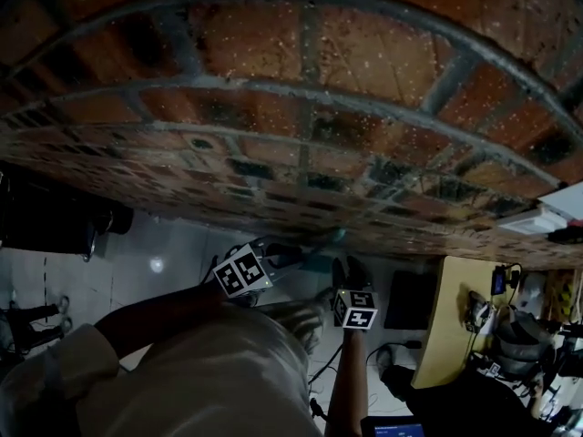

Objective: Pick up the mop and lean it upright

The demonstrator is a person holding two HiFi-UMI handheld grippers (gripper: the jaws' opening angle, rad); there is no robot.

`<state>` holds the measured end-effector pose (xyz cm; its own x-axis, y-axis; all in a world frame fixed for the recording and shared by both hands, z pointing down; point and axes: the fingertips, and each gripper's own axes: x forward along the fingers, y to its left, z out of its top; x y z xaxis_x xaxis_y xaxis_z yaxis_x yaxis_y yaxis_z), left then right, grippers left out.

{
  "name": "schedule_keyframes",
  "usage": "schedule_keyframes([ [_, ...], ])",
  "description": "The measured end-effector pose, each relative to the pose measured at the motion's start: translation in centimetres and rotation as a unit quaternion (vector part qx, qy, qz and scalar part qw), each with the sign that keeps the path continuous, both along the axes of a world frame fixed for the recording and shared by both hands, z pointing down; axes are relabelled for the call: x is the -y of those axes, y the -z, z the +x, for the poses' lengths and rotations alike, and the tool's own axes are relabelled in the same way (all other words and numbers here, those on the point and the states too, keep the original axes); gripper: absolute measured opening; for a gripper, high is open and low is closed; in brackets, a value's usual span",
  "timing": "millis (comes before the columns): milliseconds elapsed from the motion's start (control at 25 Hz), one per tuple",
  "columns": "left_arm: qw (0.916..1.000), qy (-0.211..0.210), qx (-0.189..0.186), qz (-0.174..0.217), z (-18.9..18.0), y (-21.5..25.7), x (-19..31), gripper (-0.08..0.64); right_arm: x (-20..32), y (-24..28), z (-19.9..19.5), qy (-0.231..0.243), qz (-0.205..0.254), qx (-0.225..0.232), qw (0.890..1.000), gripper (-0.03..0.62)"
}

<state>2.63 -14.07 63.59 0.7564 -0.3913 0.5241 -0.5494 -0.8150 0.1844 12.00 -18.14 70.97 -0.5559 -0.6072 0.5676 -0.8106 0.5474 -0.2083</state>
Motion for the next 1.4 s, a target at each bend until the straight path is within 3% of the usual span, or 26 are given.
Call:
schedule_keyframes([
  [520, 1.0, 0.004, -0.001, 0.0, 0.6, 0.7, 0.8, 0.103, 1.2, -8.8, -1.8, 0.038, -0.055, -0.048, 0.997, 0.138],
  [1080, 0.9997, 0.012, 0.01, -0.018, 0.5, 0.5, 1.7, 0.104, 0.4, -20.3, -2.4, 0.093, -0.122, -0.109, 0.982, 0.135],
  [1400, 0.9995, 0.007, 0.023, -0.018, 1.3, 0.3, 1.5, 0.104, 1.2, -24.1, -3.0, 0.091, -0.143, -0.121, 0.978, 0.135],
])
